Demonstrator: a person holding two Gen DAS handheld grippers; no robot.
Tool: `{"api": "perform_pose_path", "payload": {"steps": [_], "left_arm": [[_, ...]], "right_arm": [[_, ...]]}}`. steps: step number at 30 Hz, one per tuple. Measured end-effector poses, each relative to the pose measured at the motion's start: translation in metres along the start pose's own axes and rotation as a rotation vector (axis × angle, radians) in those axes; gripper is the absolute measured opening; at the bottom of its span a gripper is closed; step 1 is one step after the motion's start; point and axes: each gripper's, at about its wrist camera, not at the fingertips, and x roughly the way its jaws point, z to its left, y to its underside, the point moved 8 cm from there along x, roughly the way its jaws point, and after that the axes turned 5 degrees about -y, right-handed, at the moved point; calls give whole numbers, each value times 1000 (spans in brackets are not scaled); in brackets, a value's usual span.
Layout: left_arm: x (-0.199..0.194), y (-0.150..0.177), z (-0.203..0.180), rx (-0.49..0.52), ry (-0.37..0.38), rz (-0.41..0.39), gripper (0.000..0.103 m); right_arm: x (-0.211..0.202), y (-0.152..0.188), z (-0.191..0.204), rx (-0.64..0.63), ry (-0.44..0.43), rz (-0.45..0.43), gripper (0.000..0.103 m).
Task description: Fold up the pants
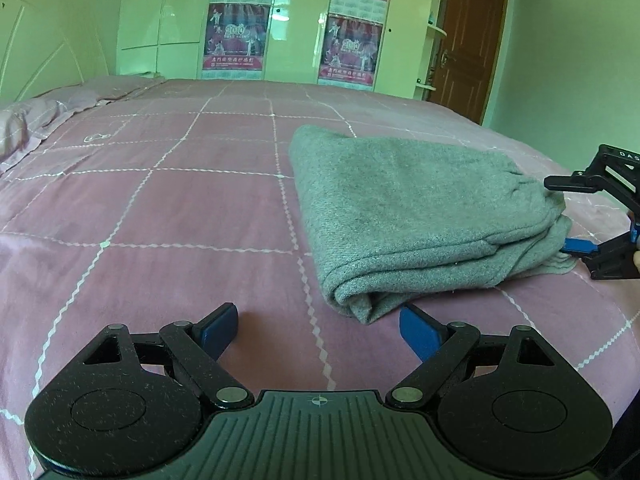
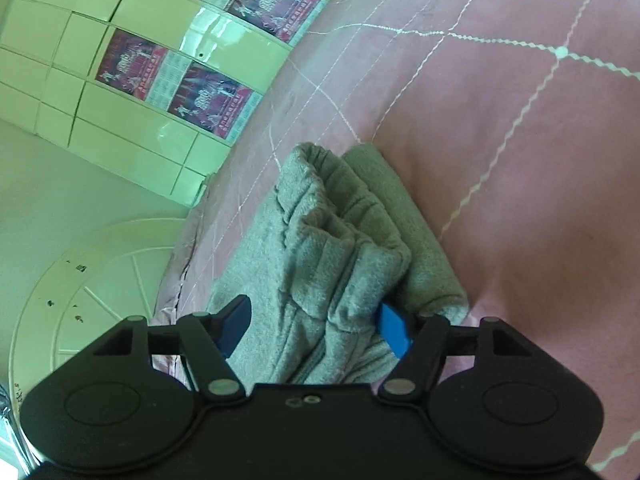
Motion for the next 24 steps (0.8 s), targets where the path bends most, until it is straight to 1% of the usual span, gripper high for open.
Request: {"api": "perform_pose_path", "payload": {"steps": [2, 3, 4, 5, 6, 7, 9, 10, 12, 13, 15, 17, 18, 20, 21, 22, 23, 24], "left_arm": [[5, -3, 4, -6, -29, 2, 87], [8, -5, 5, -3, -38, 4, 87], [13, -5, 6, 3, -57, 15, 87], [17, -6, 6, 12, -69, 22, 87], [19, -7, 5, 21, -76, 20, 88], [21, -8, 4, 22, -82, 17, 88], [23, -7, 2, 21, -86, 8, 89], [24, -6, 2, 15, -88, 3, 89], [20, -6, 8, -28, -100, -8, 89], [15, -5, 12, -54, -104, -19, 89], [9, 0, 16, -73, -115, -45, 89], [11, 3, 13, -69, -131, -36, 89], [12, 3, 11, -60, -140, -31, 89], [11, 5, 10, -62, -138, -33, 90], [10, 6, 9, -66, -136, -37, 90], [10, 6, 8, -68, -135, -40, 90], [9, 7, 8, -67, -135, -44, 90], [9, 6, 8, -69, -137, -43, 90]], "right_arm": [[4, -2, 5, -22, 12, -13, 66], [6, -2, 6, -38, 24, -19, 58], [7, -1, 9, -67, 51, -32, 46], [8, 1, 12, -108, 71, -35, 45], [10, 4, 15, -143, 74, -36, 45], [13, 6, 14, -134, 81, -29, 47], [19, 7, 8, -93, 113, 0, 48], [18, 6, 13, -113, 126, 1, 40], [15, 6, 36, -234, 135, 2, 36], [12, 6, 47, -272, 127, 3, 34], [8, 5, 71, -332, 75, -3, 34], [9, 4, 95, -380, 52, 1, 34], [8, 2, 112, -394, 18, -5, 33], [-3, -5, 141, -418, -58, -54, 31], [-11, -10, 155, -421, -109, -77, 23], [-21, -18, 168, -425, -160, -103, 12], [-28, -23, 174, -421, -190, -118, 6], [-37, -32, 176, -415, -203, -139, 4]]}}
